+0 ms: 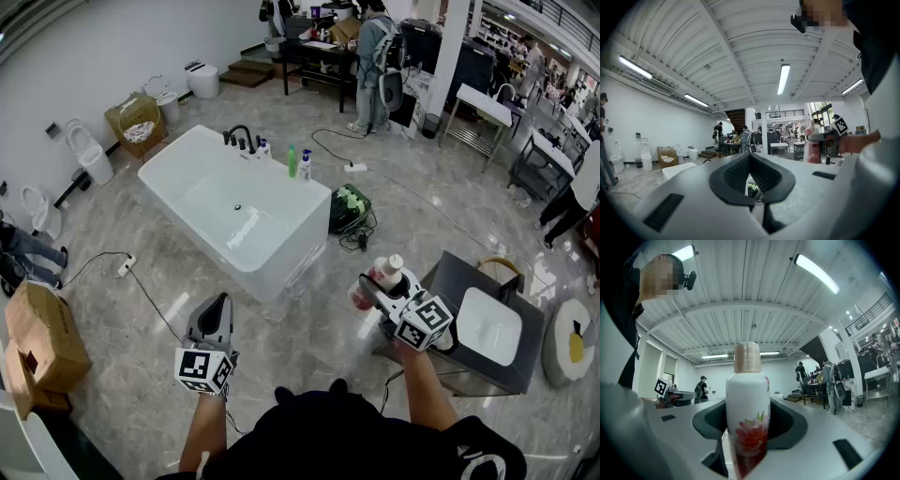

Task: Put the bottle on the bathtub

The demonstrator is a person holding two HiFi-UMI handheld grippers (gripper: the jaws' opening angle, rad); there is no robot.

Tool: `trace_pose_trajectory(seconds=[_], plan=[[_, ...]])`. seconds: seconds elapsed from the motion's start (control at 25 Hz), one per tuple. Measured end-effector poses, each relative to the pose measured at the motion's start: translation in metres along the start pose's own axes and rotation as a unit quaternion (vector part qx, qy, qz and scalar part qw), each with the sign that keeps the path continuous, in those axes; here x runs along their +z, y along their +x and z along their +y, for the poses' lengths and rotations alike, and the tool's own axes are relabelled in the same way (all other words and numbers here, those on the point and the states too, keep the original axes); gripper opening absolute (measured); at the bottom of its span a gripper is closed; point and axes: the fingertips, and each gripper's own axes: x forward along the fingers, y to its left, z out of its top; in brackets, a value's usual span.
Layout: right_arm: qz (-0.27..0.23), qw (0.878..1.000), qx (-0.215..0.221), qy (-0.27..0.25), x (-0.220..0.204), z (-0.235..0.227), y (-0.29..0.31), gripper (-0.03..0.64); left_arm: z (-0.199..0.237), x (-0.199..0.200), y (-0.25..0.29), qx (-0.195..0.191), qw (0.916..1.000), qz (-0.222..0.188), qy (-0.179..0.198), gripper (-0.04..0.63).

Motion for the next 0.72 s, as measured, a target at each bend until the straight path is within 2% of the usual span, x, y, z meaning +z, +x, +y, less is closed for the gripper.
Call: trace_pose_trajectory(seconds=[0.72], plan=[[-0.007,1.000,-0.001,0.014,0.003,-0.006,-0.017,0.225,-0.026,-0.004,0.005,-0.015,0.9999,0.001,-0.008,0.009]])
